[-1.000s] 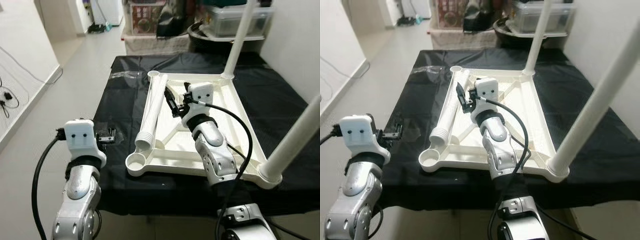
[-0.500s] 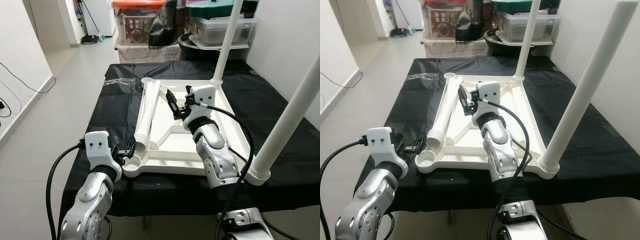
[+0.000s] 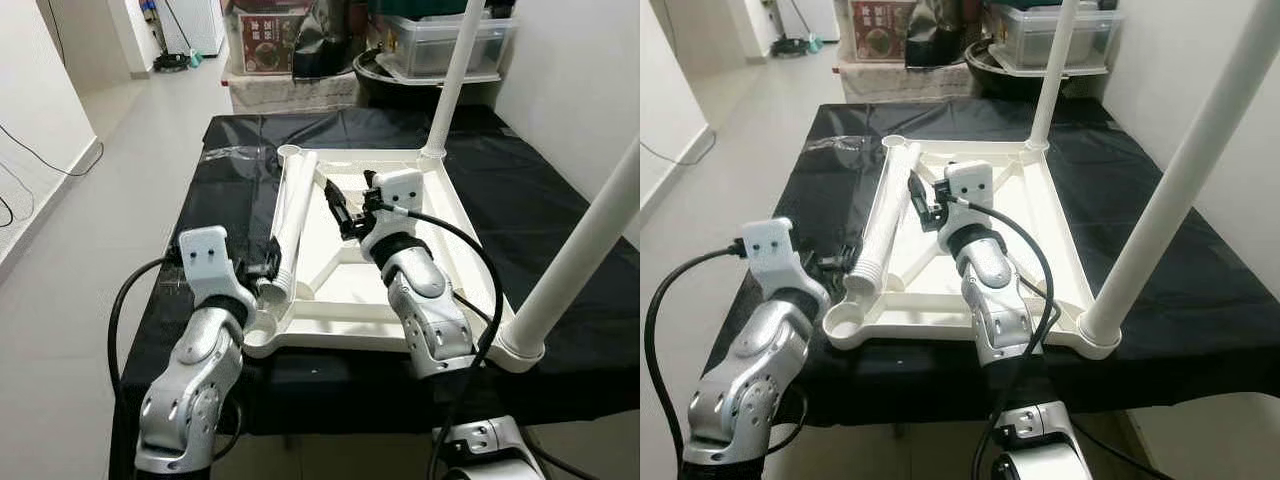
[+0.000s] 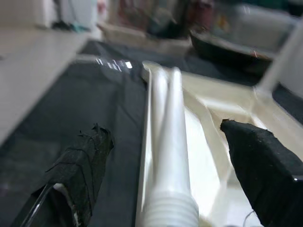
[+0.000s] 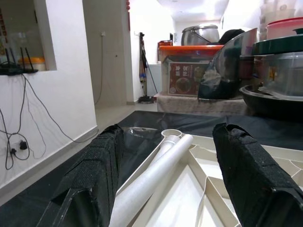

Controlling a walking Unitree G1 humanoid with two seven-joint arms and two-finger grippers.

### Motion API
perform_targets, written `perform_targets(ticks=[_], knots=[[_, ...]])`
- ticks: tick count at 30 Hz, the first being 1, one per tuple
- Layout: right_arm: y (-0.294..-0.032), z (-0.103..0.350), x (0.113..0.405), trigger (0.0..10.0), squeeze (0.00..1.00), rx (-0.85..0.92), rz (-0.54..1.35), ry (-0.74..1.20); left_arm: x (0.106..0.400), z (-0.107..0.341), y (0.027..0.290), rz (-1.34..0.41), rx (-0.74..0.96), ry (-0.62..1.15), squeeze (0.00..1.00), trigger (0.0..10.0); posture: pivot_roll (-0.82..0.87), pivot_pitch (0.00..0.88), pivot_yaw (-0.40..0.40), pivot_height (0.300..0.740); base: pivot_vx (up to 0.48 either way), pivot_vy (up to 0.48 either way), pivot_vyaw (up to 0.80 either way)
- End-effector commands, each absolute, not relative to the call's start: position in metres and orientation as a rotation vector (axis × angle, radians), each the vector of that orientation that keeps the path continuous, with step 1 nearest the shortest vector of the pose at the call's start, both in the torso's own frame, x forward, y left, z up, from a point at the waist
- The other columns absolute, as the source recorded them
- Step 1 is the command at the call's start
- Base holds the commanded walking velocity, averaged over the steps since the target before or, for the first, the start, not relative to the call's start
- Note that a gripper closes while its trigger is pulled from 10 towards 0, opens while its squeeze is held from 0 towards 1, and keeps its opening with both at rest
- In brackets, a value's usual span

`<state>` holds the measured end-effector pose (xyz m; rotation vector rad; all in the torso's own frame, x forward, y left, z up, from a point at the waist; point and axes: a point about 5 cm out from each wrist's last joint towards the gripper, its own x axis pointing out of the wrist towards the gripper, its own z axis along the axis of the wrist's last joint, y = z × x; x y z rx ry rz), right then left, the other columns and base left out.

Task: Building children table

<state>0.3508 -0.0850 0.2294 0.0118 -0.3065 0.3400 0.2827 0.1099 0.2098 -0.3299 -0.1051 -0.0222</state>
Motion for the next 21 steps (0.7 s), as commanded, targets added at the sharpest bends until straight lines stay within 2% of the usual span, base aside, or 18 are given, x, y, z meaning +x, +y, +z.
perform_targets(ticks=[1,10,11,15,21], knots=[[-0.085,0.224,0.350,10.0,0.00,0.021,0.339,-0.282,0.272,0.196,0.092,0.023,-0.464,-0.025,0.00,10.0,0.07,0.089,-0.004,0.740,0.000,0.000,0.00],[-0.088,0.223,0.351,10.0,0.00,0.017,0.333,-0.277,0.267,0.193,0.079,0.019,-0.566,0.030,0.00,10.0,0.07,0.088,-0.004,0.740,0.000,0.000,0.00],[-0.089,0.223,0.352,10.0,0.00,0.017,0.329,-0.275,0.264,0.188,0.072,0.017,-0.633,0.072,0.00,10.0,0.07,0.083,-0.002,0.740,0.000,0.000,0.00],[-0.091,0.223,0.354,10.0,0.00,0.013,0.324,-0.273,0.259,0.173,0.063,0.006,-0.687,0.152,0.00,10.0,0.07,0.080,-0.002,0.740,0.000,0.000,0.00],[-0.093,0.221,0.356,10.0,0.00,0.003,0.319,-0.270,0.255,0.155,0.064,0.022,-0.720,0.231,0.00,10.0,0.07,0.077,-0.004,0.740,0.000,0.000,0.00]])
